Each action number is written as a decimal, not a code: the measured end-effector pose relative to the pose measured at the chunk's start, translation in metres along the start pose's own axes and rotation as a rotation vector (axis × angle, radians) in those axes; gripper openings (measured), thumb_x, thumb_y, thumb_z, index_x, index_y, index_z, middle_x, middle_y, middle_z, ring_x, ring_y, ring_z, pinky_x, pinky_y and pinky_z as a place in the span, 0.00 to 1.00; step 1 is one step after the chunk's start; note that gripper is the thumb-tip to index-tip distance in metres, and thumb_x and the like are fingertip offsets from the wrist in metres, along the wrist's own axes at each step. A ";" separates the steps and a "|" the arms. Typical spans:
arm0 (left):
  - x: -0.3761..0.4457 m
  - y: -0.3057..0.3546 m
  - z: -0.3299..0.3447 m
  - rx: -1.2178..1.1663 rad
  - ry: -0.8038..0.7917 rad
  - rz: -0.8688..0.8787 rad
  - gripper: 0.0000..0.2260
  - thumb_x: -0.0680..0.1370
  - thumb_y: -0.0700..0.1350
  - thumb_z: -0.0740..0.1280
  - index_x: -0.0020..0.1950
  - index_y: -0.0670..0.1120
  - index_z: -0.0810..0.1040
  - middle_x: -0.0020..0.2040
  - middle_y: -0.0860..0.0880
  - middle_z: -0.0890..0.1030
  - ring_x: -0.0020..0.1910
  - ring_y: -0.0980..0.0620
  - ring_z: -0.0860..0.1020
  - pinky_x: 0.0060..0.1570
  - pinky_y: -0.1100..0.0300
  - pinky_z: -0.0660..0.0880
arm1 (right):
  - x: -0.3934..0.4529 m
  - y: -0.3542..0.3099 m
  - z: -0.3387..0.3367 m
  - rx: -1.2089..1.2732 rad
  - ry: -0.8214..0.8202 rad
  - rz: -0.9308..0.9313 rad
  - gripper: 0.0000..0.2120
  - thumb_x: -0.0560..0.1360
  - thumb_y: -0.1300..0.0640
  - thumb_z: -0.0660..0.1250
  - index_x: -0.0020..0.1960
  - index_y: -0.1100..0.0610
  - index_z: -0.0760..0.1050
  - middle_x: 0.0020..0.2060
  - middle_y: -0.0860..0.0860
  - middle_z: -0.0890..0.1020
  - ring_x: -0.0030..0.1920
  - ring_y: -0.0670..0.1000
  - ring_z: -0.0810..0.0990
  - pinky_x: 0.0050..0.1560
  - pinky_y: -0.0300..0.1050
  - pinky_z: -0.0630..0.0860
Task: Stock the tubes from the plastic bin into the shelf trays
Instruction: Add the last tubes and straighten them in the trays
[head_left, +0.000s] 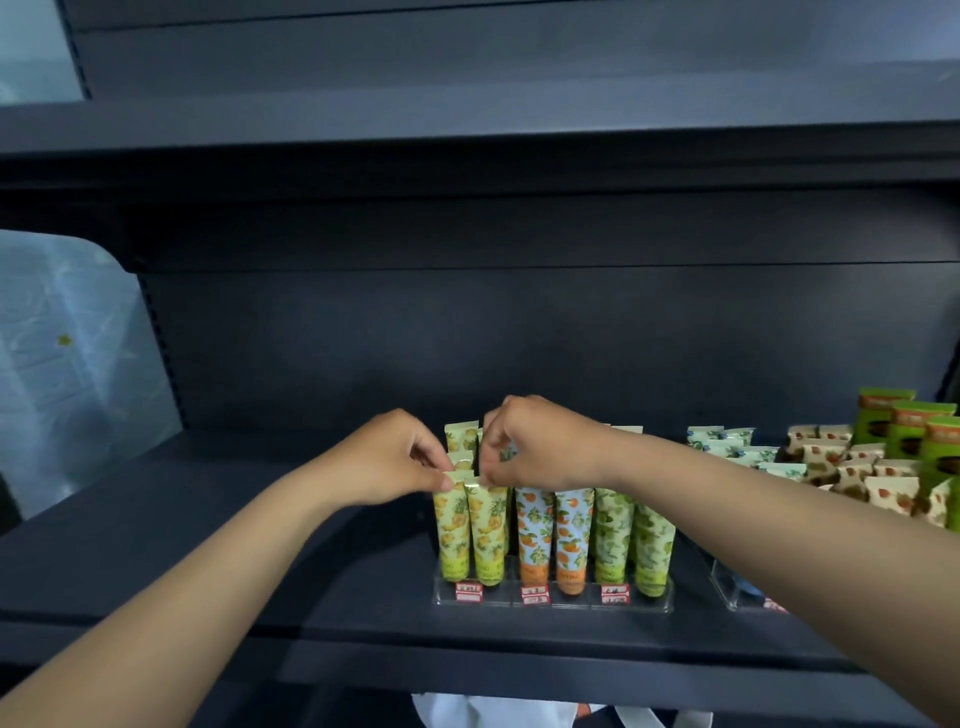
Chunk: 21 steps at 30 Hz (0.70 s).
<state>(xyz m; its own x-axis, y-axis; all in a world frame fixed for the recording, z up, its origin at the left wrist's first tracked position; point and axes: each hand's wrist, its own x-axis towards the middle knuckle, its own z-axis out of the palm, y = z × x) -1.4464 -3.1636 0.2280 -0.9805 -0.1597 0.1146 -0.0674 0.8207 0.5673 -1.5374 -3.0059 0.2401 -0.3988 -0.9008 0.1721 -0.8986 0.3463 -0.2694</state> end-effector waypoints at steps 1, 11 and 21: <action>0.000 -0.001 -0.001 -0.003 -0.002 -0.002 0.06 0.71 0.42 0.74 0.36 0.52 0.82 0.27 0.59 0.79 0.28 0.68 0.74 0.30 0.76 0.66 | 0.001 -0.001 0.000 -0.010 0.005 -0.001 0.06 0.73 0.56 0.70 0.41 0.58 0.82 0.45 0.48 0.81 0.51 0.47 0.77 0.55 0.43 0.73; -0.001 0.001 -0.007 -0.011 -0.073 0.005 0.01 0.71 0.41 0.73 0.41 0.46 0.84 0.24 0.61 0.77 0.27 0.68 0.74 0.29 0.77 0.65 | 0.000 -0.001 -0.003 0.059 -0.023 0.062 0.05 0.72 0.54 0.71 0.42 0.56 0.83 0.43 0.45 0.83 0.45 0.42 0.79 0.47 0.37 0.75; 0.007 -0.007 -0.017 -0.086 0.098 -0.015 0.04 0.73 0.44 0.72 0.41 0.54 0.84 0.41 0.60 0.83 0.45 0.64 0.79 0.47 0.69 0.71 | 0.005 0.009 -0.018 0.025 0.041 0.138 0.07 0.73 0.59 0.68 0.43 0.60 0.84 0.39 0.41 0.80 0.41 0.38 0.77 0.45 0.36 0.75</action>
<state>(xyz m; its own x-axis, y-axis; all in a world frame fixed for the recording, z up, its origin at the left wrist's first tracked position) -1.4497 -3.1798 0.2386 -0.9565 -0.2281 0.1820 -0.0618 0.7681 0.6373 -1.5509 -3.0022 0.2551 -0.5261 -0.8333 0.1702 -0.8299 0.4593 -0.3166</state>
